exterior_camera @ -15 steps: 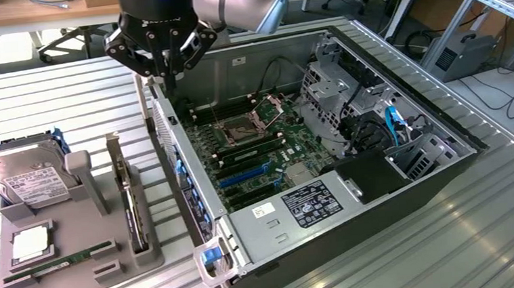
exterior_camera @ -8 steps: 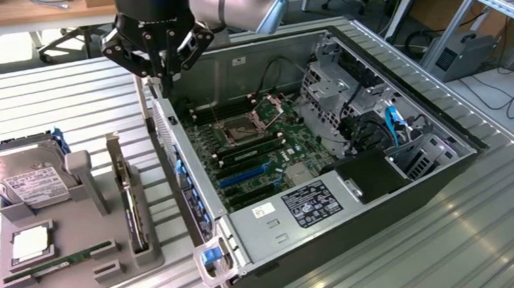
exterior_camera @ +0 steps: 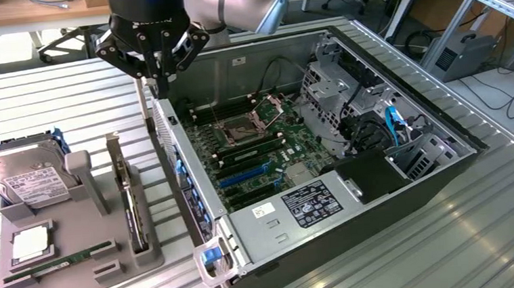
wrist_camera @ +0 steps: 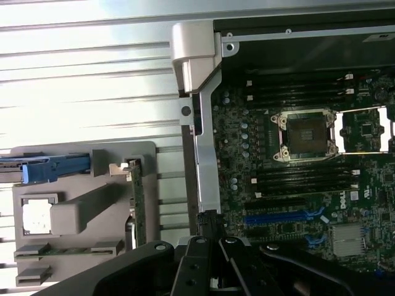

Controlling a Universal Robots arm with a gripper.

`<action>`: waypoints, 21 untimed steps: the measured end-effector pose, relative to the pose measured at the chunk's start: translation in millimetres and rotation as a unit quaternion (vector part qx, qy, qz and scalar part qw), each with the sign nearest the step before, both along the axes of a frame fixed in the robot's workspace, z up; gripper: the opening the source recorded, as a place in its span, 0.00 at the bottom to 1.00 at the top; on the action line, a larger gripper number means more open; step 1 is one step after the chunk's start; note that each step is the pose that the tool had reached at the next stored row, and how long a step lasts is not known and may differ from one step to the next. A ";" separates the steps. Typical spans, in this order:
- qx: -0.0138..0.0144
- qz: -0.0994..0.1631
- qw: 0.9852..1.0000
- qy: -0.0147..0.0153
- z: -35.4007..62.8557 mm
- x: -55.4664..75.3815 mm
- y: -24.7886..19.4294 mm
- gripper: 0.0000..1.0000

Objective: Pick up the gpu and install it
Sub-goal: 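Reach for the gpu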

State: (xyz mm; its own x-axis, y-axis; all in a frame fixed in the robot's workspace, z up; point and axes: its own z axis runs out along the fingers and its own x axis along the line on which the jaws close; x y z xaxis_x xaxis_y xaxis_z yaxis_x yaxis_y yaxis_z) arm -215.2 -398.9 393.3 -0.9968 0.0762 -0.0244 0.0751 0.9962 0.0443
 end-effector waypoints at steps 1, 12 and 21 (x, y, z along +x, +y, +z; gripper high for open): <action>0.000 0.000 1.000 0.000 0.0 -0.5 0.0 0.11; 0.000 0.000 1.000 0.000 0.0 -5.3 0.0 0.11; 0.000 0.000 1.000 0.000 -0.1 -10.1 0.0 0.11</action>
State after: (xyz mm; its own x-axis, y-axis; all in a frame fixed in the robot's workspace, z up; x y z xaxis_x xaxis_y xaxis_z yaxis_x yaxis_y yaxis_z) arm -225.3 -398.9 393.3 -0.9968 0.0763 -0.0245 0.0751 0.9962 0.0444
